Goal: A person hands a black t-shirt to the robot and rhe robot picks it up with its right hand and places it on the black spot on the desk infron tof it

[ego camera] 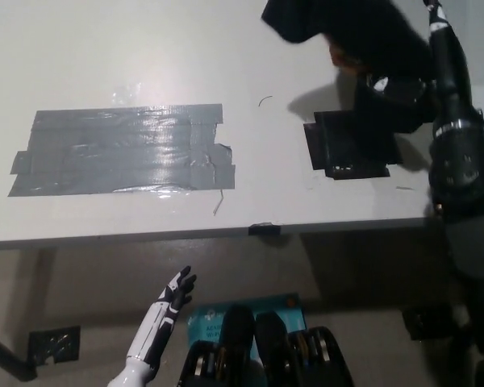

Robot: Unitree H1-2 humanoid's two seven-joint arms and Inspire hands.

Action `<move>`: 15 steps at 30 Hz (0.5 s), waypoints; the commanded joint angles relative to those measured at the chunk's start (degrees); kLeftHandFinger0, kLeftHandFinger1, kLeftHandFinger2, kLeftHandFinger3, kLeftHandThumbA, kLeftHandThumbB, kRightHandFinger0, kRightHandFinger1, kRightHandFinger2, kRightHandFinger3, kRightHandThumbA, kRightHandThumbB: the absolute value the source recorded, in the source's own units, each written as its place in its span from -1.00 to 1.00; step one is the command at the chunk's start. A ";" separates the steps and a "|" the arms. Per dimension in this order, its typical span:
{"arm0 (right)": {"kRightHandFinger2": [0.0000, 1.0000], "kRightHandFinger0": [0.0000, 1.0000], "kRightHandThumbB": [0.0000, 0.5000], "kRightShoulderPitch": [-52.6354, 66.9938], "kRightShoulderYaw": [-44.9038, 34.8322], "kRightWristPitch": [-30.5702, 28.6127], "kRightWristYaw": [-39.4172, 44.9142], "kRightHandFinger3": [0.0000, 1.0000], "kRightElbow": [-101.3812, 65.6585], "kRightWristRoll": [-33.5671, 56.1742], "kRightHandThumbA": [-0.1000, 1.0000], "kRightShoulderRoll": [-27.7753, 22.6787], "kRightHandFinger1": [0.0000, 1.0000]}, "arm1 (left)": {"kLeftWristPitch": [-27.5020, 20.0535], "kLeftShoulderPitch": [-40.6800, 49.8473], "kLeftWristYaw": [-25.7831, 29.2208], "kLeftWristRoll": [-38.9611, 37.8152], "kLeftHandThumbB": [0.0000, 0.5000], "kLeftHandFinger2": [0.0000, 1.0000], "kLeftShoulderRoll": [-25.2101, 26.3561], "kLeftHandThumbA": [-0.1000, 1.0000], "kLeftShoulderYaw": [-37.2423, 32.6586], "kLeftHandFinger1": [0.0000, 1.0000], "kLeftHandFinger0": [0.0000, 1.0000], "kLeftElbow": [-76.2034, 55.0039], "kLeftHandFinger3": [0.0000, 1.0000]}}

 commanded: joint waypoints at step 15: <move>-0.04 -0.98 -0.09 -10.61 15.15 -8.80 -16.82 -0.01 18.35 -12.97 -1.00 -7.13 -0.64 | -0.80 -2.47 -0.59 -0.30 1.00 1.00 0.82 1.00 -0.39 1.00 1.00 -2.18 1.00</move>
